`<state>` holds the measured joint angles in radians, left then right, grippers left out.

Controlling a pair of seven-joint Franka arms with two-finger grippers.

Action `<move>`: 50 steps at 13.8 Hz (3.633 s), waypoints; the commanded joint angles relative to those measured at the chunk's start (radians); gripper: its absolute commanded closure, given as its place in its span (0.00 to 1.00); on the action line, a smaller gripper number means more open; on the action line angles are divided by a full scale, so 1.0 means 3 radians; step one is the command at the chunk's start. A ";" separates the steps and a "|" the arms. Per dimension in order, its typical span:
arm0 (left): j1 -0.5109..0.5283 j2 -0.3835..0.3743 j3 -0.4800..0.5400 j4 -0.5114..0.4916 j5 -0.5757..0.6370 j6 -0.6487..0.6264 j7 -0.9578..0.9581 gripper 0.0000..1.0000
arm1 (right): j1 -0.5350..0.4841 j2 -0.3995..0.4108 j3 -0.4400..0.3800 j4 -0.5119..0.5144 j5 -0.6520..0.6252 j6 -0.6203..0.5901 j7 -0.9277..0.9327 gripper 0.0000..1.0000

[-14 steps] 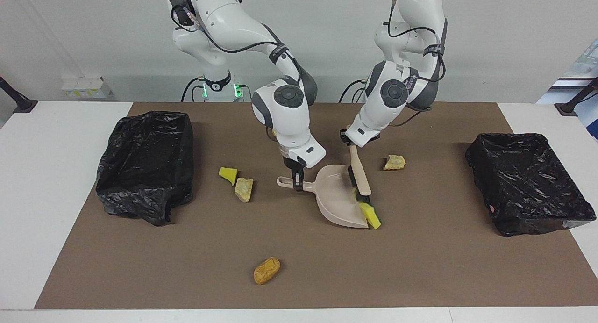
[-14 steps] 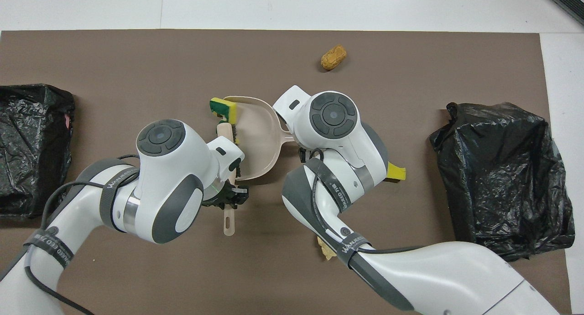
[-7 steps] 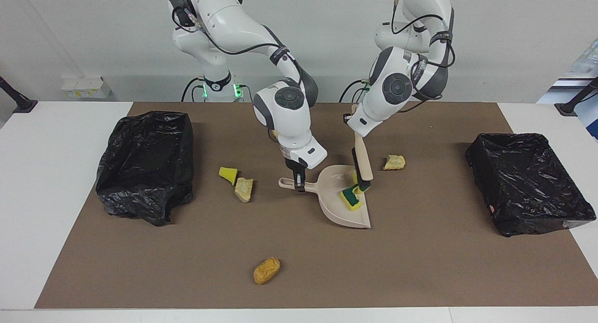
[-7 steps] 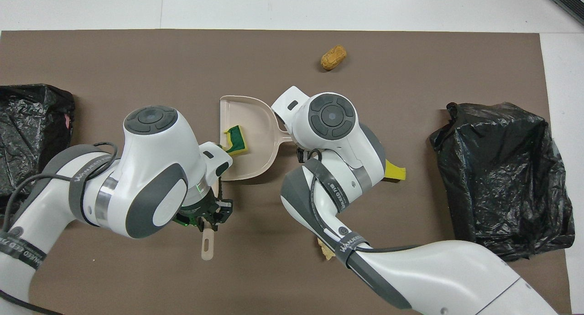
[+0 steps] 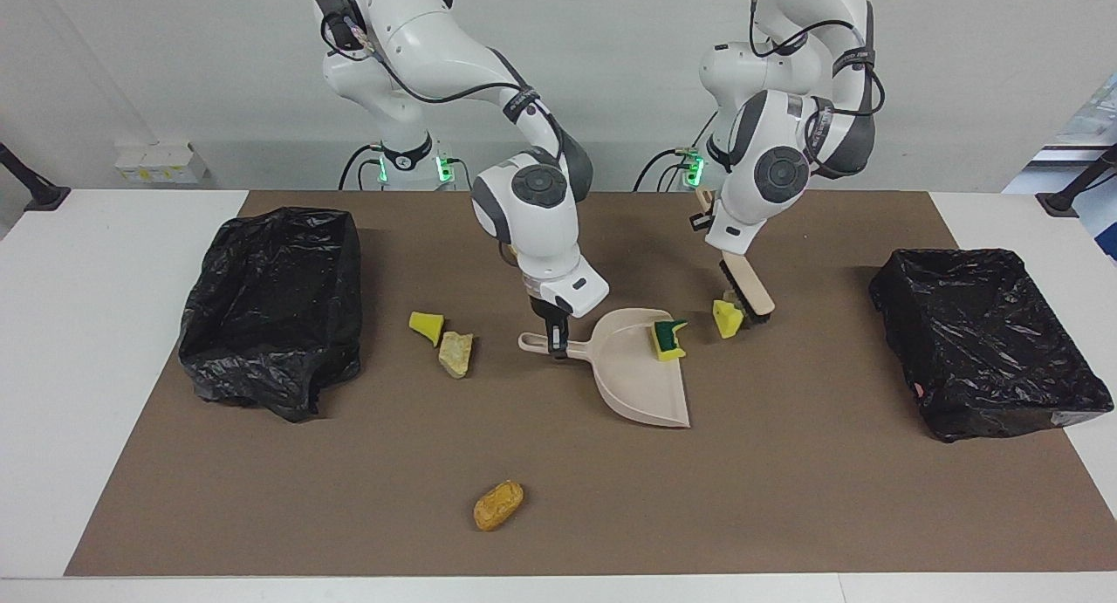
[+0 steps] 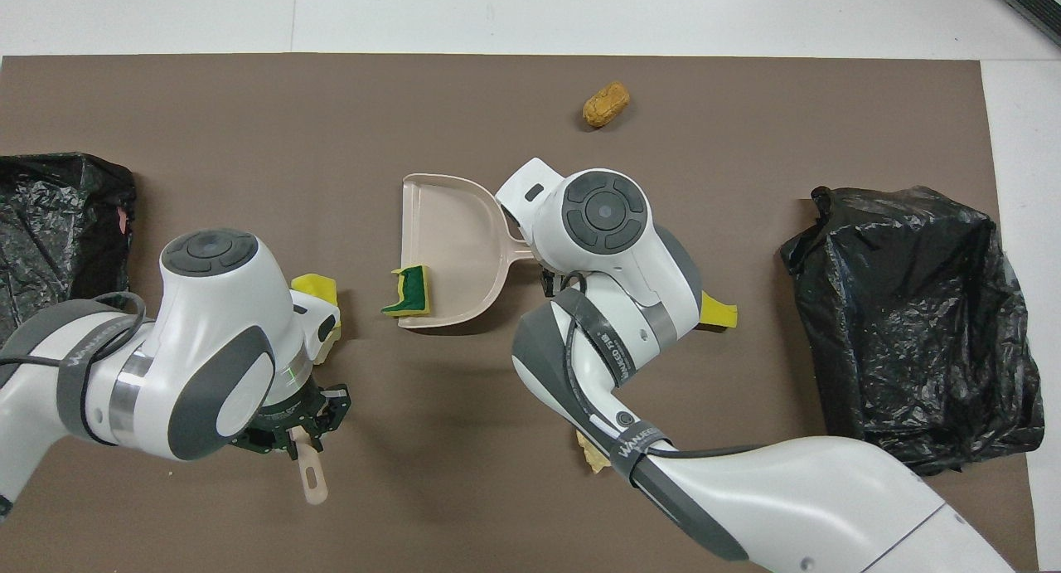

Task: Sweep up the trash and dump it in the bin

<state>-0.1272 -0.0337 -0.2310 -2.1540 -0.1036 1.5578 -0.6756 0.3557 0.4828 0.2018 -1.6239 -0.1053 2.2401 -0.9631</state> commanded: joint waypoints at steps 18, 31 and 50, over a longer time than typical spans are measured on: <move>-0.0655 0.0629 -0.0099 0.0696 -0.0555 0.1486 0.0432 1.00 | -0.0045 -0.0019 0.0038 -0.0089 -0.0017 0.0060 0.0060 1.00; -0.1042 -0.0545 -0.0104 -0.0477 -0.0376 0.0446 0.0228 1.00 | -0.0208 -0.0146 0.0043 -0.0094 -0.0012 -0.0011 -0.0006 1.00; -0.1166 -0.1565 -0.0150 -0.1845 -0.0381 0.0938 0.0391 1.00 | -0.2350 -0.1108 0.0012 0.0172 0.0015 -0.1571 -0.2312 1.00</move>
<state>-0.4973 -0.5041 -0.2789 -2.6973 -0.2322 1.8164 -0.5882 -0.2936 0.2157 0.1964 -1.5485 -0.0736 1.8029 -1.6071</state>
